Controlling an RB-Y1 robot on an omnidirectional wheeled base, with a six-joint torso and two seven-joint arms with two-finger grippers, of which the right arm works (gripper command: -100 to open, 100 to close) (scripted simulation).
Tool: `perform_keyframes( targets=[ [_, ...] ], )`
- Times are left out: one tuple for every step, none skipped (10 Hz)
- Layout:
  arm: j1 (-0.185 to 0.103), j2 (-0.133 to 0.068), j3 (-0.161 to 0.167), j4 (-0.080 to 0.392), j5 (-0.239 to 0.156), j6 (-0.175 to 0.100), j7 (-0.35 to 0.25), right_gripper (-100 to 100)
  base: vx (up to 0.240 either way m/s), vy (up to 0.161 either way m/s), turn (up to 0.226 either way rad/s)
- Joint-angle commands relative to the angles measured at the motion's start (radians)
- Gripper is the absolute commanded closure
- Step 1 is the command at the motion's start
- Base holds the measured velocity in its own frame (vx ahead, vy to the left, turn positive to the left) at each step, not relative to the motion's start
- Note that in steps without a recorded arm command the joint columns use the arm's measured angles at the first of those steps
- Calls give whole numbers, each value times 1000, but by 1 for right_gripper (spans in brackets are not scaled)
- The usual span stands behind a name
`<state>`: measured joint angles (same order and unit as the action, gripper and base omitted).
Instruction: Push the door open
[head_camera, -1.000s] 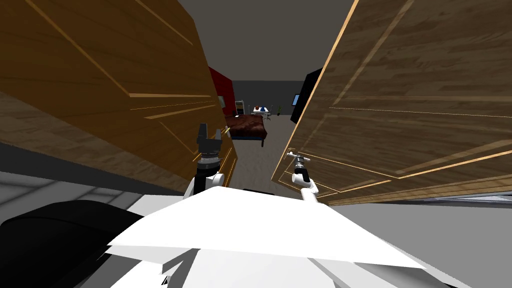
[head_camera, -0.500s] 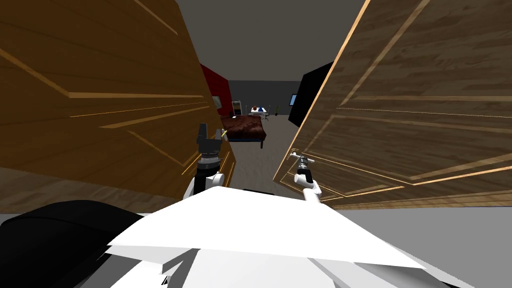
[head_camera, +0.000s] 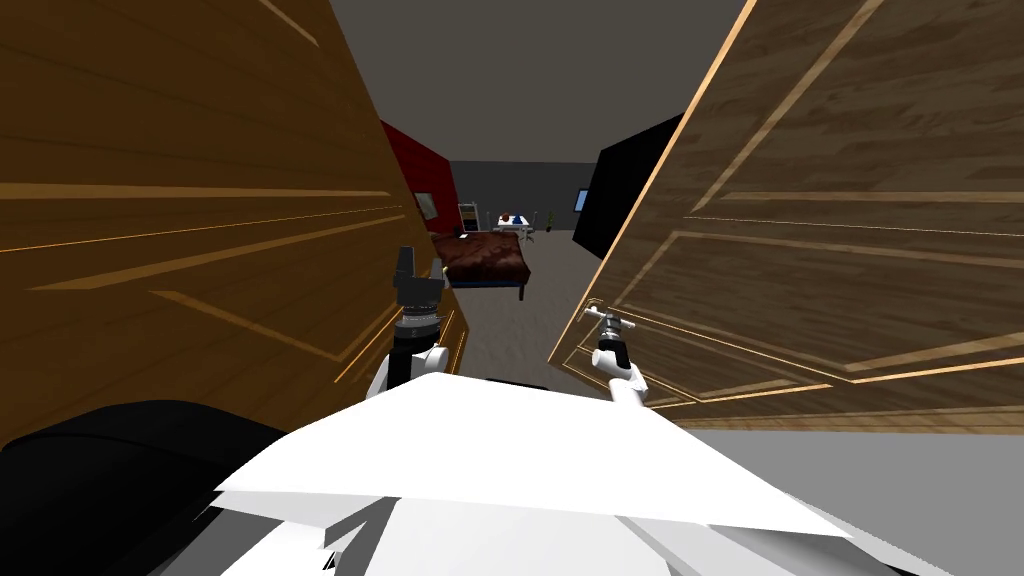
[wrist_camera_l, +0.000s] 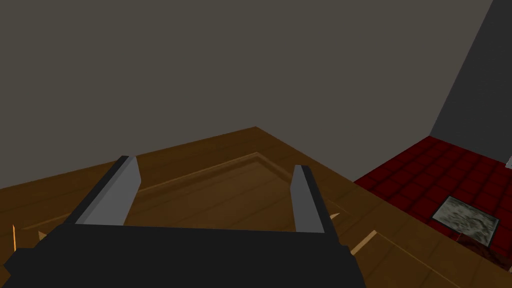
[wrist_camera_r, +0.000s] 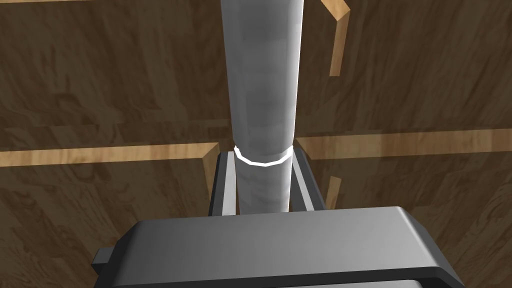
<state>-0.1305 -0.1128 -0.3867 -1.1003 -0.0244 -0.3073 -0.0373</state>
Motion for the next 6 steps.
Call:
perform_keyframes(
  targets=[
    [-3, -3, -15, 0, -2, 0, 4, 100, 205, 44, -59],
    [-3, -5, -27, 1, -4, 1, 6, 100, 194, 61, -75],
    [-2, -6, -40, 2, -6, 1, 9, 100, 199, 40, -71],
    [-2, -8, -54, 2, -9, 1, 12, 100, 194, 21, -64],
    [-1, -9, -69, 3, -11, 1, 15, 100, 229, 42, -77],
    [-1, -11, -83, 4, -13, 1, 18, 100, 247, 47, -81]
  ],
)
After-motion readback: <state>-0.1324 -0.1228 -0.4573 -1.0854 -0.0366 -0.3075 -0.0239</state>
